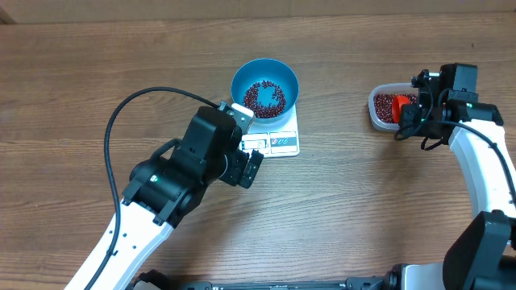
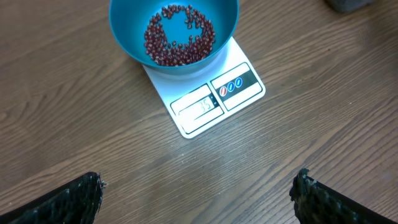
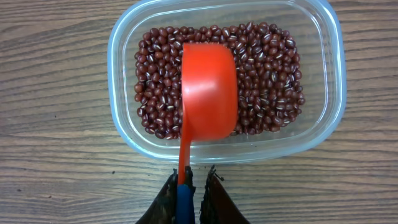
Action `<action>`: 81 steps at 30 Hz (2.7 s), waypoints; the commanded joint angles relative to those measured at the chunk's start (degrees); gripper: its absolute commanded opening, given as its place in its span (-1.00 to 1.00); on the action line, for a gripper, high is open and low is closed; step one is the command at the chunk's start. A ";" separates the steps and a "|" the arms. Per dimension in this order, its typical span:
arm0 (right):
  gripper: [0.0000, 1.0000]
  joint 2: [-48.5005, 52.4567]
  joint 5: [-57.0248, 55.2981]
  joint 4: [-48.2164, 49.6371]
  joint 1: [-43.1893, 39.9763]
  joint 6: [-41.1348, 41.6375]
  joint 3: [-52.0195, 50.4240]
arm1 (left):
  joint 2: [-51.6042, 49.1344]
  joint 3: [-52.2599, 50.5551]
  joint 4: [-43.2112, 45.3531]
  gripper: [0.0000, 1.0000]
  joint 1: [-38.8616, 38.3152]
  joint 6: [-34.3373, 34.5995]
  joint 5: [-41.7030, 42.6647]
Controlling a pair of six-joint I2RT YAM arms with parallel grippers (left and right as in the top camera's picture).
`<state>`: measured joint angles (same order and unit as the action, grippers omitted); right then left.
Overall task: Scoop item into bowl and weigh 150g on scale
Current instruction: 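Dip the scoop into the beans again with the right gripper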
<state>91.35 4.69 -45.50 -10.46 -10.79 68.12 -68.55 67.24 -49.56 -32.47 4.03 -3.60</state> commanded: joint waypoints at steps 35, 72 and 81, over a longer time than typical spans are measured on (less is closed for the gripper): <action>-0.76 -0.31 0.55 7.17 -0.11 0.33 0.09 | -4.94 1.49 6.58 0.99 0.28 -0.63 0.68; -0.93 1.77 -0.11 8.98 -0.13 -0.13 0.20 | -4.96 1.49 16.52 0.99 0.26 -0.63 0.66; -0.93 -1.86 -1.31 7.74 -0.11 -1.66 0.22 | -4.94 1.49 16.52 0.99 0.26 -0.63 0.66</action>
<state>92.58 4.45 -37.63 -10.46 -10.98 68.12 -73.17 67.24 -33.15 -32.47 4.05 -3.60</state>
